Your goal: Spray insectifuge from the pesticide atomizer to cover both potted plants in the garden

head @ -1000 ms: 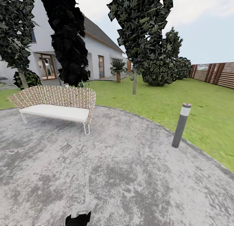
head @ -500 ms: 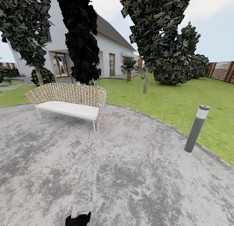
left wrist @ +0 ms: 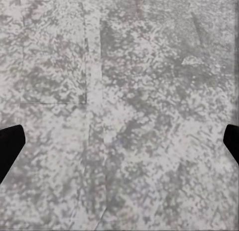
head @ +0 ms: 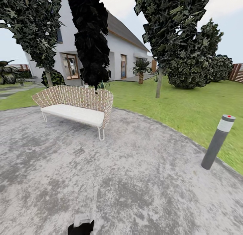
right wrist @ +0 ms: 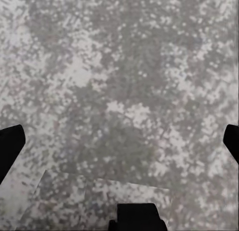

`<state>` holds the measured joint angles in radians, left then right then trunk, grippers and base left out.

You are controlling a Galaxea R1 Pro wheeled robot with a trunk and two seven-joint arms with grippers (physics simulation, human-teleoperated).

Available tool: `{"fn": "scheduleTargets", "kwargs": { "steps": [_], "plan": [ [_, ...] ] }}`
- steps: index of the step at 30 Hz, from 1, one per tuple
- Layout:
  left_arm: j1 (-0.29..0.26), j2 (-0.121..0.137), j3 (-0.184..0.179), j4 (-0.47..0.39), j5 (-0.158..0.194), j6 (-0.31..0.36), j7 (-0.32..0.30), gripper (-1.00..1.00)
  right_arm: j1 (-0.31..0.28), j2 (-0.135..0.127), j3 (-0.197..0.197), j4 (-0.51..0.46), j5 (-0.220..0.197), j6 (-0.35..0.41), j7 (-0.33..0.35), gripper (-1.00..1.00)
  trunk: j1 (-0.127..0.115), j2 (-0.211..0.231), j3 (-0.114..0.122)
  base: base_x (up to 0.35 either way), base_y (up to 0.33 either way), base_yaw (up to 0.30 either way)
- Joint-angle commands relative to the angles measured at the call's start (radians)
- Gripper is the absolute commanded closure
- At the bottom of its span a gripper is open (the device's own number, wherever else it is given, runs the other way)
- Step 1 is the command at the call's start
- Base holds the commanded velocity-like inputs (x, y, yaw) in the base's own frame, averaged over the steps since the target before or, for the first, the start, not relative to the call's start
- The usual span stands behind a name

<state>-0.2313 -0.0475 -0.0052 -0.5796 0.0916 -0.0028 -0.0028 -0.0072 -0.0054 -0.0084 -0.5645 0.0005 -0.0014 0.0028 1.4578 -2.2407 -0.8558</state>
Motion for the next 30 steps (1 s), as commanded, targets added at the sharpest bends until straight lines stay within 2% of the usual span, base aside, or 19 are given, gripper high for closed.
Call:
{"fn": "scheduleTargets", "kwargs": {
  "steps": [1, 13, 22, 30],
  "plan": [
    [0.0, 0.0, 0.0, 0.0, 0.01, 0.0, 0.0, -1.0, 0.0, 0.0, -0.001, 0.0, 0.0, 0.0, 0.0, -1.0, 0.0, 0.0, -0.001, 0.297, -0.219, 0.16],
    [0.0, 0.0, 0.001, 0.0, 0.011, 0.0, 0.0, -1.0, 0.0, -0.001, -0.001, 0.0, 0.001, 0.0, 0.0, -1.0, 0.0, 0.0, -0.001, 0.298, -0.207, 0.239],
    [0.001, -0.001, 0.0, 0.0, 0.011, 0.0, -0.001, -1.0, 0.0, -0.001, -0.001, 0.0, 0.0, 0.0, 0.0, -1.0, 0.0, 0.0, -0.001, 0.306, -0.053, 0.252],
    [0.001, -0.008, -0.002, 0.044, 0.008, -0.002, -0.002, -1.0, 0.0, -0.001, -0.001, 0.0, 0.0, 0.0, 0.0, -1.0, 0.0, 0.0, -0.001, 0.056, -0.001, 0.252]
  ]
}}
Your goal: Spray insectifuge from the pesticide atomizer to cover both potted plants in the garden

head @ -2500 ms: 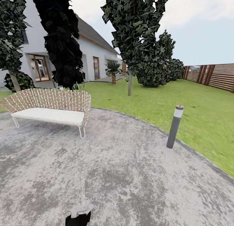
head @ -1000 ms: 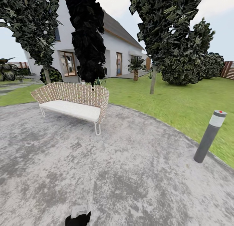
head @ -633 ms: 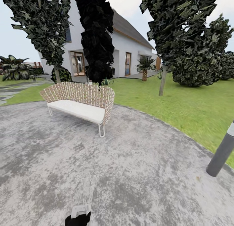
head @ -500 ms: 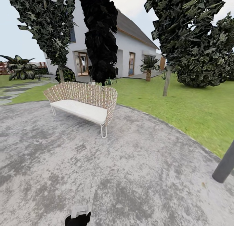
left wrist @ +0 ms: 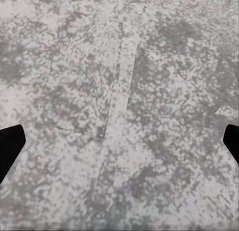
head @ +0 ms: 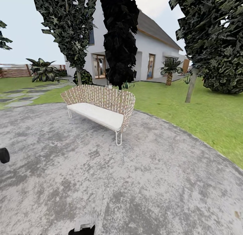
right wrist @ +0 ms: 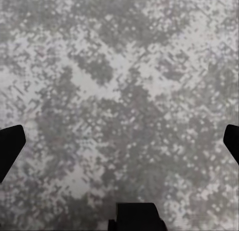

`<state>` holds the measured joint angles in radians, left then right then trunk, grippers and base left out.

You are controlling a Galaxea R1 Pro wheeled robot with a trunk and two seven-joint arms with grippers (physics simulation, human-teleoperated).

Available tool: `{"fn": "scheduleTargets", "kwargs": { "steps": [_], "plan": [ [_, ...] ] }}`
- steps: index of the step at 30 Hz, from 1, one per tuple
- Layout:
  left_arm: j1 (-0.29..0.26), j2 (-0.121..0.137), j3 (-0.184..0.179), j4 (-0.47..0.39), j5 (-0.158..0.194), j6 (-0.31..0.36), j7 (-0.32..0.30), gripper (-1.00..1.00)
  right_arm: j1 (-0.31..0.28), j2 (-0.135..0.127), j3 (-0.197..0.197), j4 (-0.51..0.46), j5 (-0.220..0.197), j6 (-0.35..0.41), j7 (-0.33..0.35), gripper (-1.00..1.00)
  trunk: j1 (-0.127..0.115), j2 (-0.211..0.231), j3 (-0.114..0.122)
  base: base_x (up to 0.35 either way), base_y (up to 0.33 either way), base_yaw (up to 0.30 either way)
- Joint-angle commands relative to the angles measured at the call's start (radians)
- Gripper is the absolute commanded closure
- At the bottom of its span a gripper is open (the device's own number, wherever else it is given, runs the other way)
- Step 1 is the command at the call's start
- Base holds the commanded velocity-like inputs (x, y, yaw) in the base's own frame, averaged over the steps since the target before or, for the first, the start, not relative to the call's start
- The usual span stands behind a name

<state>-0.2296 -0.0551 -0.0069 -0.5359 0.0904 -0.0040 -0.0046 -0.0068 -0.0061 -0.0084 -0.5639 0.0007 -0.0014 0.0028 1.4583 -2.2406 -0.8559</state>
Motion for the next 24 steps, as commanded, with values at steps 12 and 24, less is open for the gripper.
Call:
{"fn": "scheduleTargets", "kwargs": {
  "steps": [12, 24],
  "plan": [
    [-0.001, -0.008, -0.001, 0.004, 0.009, -0.001, 0.0, -1.0, 0.0, 0.0, 0.0, 0.004, 0.001, -0.002, 0.0, -1.0, 0.0, 0.0, -0.001, 0.038, 0.0, 0.198],
    [-0.001, -0.008, 0.0, 0.004, 0.009, -0.002, 0.0, -1.0, -0.001, 0.001, 0.007, 0.007, 0.002, -0.005, 0.0, -1.0, 0.0, 0.0, -0.001, 0.326, 0.0, 0.005]
  ]
}}
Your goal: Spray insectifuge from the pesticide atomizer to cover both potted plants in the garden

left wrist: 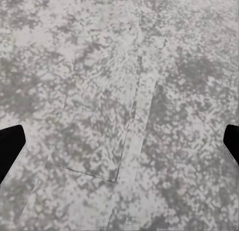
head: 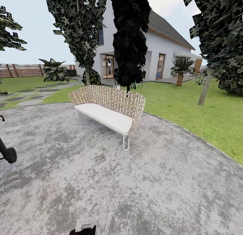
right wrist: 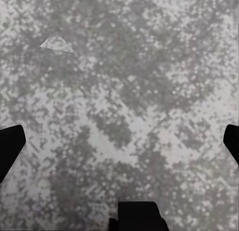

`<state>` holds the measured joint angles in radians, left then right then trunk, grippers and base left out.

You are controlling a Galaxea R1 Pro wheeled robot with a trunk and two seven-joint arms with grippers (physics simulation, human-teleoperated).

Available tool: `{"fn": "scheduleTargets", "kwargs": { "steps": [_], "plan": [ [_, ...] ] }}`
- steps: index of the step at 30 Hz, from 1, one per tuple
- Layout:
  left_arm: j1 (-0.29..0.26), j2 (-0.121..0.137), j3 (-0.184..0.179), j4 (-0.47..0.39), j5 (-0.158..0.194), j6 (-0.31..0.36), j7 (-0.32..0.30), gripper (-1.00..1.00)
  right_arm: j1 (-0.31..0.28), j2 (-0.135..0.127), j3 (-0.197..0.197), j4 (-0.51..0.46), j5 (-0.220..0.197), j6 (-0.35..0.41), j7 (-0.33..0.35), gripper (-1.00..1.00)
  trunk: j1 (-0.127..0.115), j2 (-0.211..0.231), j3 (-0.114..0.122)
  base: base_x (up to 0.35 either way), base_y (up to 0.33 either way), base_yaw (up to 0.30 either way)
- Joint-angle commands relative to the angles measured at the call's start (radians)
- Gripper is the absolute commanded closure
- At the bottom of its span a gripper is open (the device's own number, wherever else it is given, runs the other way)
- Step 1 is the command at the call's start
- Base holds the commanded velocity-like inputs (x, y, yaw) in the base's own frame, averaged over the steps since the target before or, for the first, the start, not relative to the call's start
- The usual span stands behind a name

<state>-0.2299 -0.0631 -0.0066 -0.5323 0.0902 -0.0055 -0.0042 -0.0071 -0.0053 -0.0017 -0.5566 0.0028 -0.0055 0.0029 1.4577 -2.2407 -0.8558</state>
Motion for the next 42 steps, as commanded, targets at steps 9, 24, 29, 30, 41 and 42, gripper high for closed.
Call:
{"fn": "scheduleTargets", "kwargs": {
  "steps": [9, 24, 29, 30, 41, 42],
  "plan": [
    [0.0, 0.0, 0.0, 0.0, 0.009, -0.001, 0.0, -1.0, 0.0, 0.001, -0.007, -0.009, -0.009, -0.001, 0.001, -1.0, 0.0, 0.0, -0.001, 0.34, 0.0, 0.02],
    [0.0, 0.0, 0.0, 0.0, 0.009, -0.001, 0.0, -1.0, 0.0, 0.001, -0.008, -0.009, -0.01, -0.001, 0.001, -1.0, 0.0, 0.0, -0.001, 0.34, 0.0, 0.24],
    [0.0, 0.0, 0.0, 0.0, 0.009, -0.001, 0.0, -1.0, 0.0, 0.001, -0.008, -0.009, -0.009, -0.001, 0.001, -1.0, 0.0, 0.0, -0.001, 0.34, 0.0, 0.256],
    [0.0, 0.0, 0.0, 0.0, 0.009, -0.001, 0.0, -1.0, 0.001, 0.001, -0.008, -0.009, -0.009, -0.001, 0.001, -1.0, 0.0, 0.0, -0.001, 0.34, 0.0, 0.256],
    [-0.001, 0.0, 0.0, 0.0, 0.009, -0.001, 0.0, -1.0, 0.0, 0.002, -0.008, -0.009, -0.009, -0.001, 0.001, -1.0, 0.0, 0.0, -0.001, 0.34, 0.0, 0.256],
    [0.0, 0.0, 0.0, 0.0, 0.009, -0.001, 0.0, -1.0, 0.0, 0.002, -0.008, -0.009, -0.009, -0.001, 0.001, -1.0, 0.0, 0.0, -0.001, 0.34, 0.0, 0.256]
  ]
}}
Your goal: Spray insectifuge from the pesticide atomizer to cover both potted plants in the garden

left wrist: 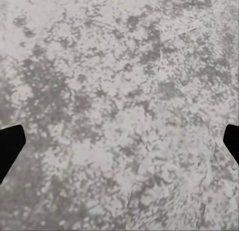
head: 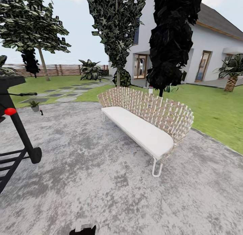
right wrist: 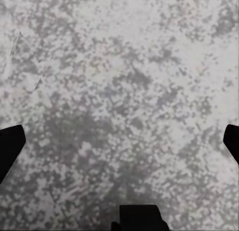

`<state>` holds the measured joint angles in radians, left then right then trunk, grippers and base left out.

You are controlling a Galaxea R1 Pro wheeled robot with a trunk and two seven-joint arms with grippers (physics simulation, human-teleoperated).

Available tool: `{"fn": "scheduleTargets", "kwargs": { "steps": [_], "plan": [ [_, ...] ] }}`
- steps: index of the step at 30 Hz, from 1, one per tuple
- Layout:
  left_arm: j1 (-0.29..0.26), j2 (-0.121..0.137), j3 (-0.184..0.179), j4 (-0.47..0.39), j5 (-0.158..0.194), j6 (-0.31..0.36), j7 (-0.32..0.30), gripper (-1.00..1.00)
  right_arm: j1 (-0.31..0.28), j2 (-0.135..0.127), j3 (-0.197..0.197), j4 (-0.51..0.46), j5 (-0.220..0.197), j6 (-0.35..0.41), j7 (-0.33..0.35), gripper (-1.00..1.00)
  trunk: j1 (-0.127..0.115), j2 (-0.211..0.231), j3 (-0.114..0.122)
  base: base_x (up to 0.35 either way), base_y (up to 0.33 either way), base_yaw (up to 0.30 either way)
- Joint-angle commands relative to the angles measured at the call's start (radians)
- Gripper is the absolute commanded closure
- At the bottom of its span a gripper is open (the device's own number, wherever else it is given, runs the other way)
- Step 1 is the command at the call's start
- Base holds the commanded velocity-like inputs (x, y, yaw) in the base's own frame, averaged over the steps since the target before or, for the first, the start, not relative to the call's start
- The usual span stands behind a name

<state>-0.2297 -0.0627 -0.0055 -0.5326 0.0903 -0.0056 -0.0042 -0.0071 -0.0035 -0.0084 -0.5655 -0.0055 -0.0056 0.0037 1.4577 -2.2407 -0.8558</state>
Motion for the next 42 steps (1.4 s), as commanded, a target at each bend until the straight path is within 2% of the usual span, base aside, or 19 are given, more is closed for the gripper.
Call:
{"fn": "scheduleTargets", "kwargs": {
  "steps": [1, 42],
  "plan": [
    [-0.001, 0.0, -0.001, 0.0, 0.009, -0.001, 0.0, -1.0, 0.0, 0.0, -0.001, 0.0, -0.001, -0.001, 0.0, -1.0, 0.0, 0.0, -0.001, 0.34, 0.0, 0.256],
    [-0.001, 0.0, -0.001, 0.0, 0.009, -0.001, 0.0, -1.0, 0.0, 0.002, -0.001, 0.002, 0.007, -0.001, -0.001, -1.0, 0.0, 0.0, -0.001, 0.34, 0.0, 0.256]
  ]
}}
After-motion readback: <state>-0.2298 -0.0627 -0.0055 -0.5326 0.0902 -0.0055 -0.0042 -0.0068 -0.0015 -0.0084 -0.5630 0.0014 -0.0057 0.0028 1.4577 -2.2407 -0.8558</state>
